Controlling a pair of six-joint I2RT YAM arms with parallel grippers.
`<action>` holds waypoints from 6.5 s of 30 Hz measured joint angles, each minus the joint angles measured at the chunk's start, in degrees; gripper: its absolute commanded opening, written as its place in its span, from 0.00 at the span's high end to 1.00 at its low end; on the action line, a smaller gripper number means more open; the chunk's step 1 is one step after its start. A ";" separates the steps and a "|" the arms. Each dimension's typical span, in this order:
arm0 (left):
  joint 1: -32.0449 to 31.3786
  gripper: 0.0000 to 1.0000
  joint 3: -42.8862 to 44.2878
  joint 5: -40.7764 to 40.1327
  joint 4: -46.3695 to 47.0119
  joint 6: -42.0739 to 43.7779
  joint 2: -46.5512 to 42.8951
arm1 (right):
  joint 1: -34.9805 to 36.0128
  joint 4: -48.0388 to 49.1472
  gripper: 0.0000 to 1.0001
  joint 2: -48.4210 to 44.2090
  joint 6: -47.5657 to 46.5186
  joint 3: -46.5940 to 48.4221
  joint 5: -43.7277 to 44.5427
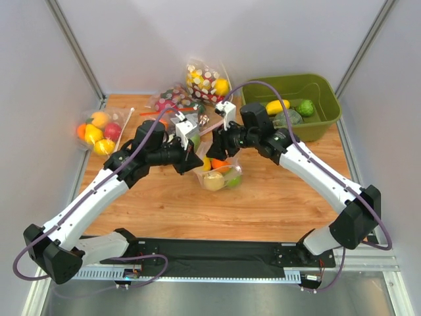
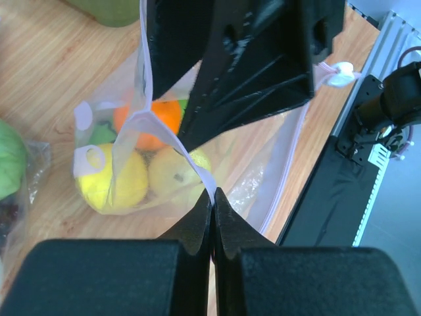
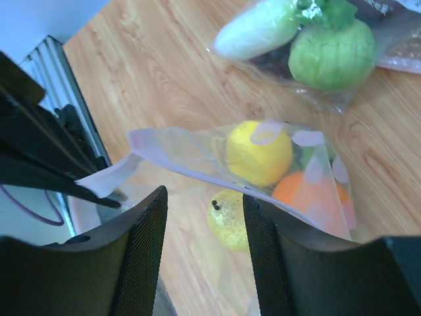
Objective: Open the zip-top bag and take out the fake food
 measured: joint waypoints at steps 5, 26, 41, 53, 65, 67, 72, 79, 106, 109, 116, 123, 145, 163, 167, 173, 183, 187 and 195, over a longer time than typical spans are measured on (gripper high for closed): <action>0.02 1.00 -2.89 2.01 0.22 0.00 -1.95 | 4.59 -2.45 0.49 0.24 -1.90 -1.64 8.04; 0.46 1.00 -11.06 2.67 -3.43 0.37 -6.29 | 15.47 10.16 0.16 3.89 -3.48 -19.91 19.74; 0.46 1.00 -13.77 6.21 -5.25 0.72 -7.17 | 18.05 28.74 0.07 11.80 -6.82 -24.98 22.91; 0.22 1.00 -14.34 5.68 -3.21 0.76 -7.28 | 18.47 28.61 0.69 11.23 -7.72 -26.14 25.42; -0.04 1.00 -13.79 -4.20 -2.95 0.66 -6.45 | 18.05 17.68 0.75 -3.15 -7.61 -25.86 24.81; 0.09 1.00 -13.79 -5.84 -2.95 0.61 -5.99 | 18.01 16.76 0.76 -4.52 -7.63 -25.59 24.41; 0.74 1.00 -13.75 -8.22 -2.97 0.26 -5.11 | 16.96 12.79 0.78 -8.74 -7.63 -25.24 21.55; 0.63 1.00 -12.46 -6.34 -1.36 -0.90 -4.33 | 13.77 12.02 0.78 -14.43 -5.44 -25.03 14.71; 1.66 1.00 -12.33 -8.61 -2.73 -1.25 -3.04 | 1.73 31.26 0.70 -19.93 9.40 -24.13 -1.92; 1.68 1.00 -12.33 -9.29 -2.99 -1.22 -2.93 | -1.22 32.35 0.70 -20.41 9.51 -22.51 -2.10; 1.79 1.00 -12.33 -10.23 -3.06 -0.85 -2.95 | -13.64 34.01 0.71 -16.00 7.54 -17.64 -0.79; 1.86 1.00 -12.33 -10.45 -3.23 -0.42 -3.08 | -22.60 34.01 0.73 0.61 3.41 -8.35 6.01; 1.86 1.00 -12.33 -10.43 -4.22 0.85 -3.56 | -27.41 27.41 0.70 17.90 -2.54 -5.62 21.40; 1.86 1.00 -12.22 -10.36 -4.28 1.38 -3.54 | -24.44 19.32 0.00 7.98 -6.19 -11.54 21.14; 1.86 1.00 -10.23 -10.05 -5.03 1.51 -2.73 | -24.24 17.14 0.00 2.40 -6.71 -11.52 21.97; 1.86 1.00 -2.95 -9.73 -5.57 1.51 0.39 | -23.67 16.72 0.00 -10.86 -6.86 -11.41 23.52; 1.86 1.00 -0.87 -9.33 -4.90 1.49 0.61 | -8.90 16.52 0.00 -20.28 -6.12 -8.07 16.76; 1.86 1.00 -1.95 -9.22 -3.87 1.44 -0.28 | -2.23 15.61 0.02 -18.03 -3.98 -7.41 10.08; 1.86 1.00 -3.39 -9.16 -3.08 1.40 -1.60 | 7.45 14.38 0.04 -10.88 -0.46 -5.22 -1.62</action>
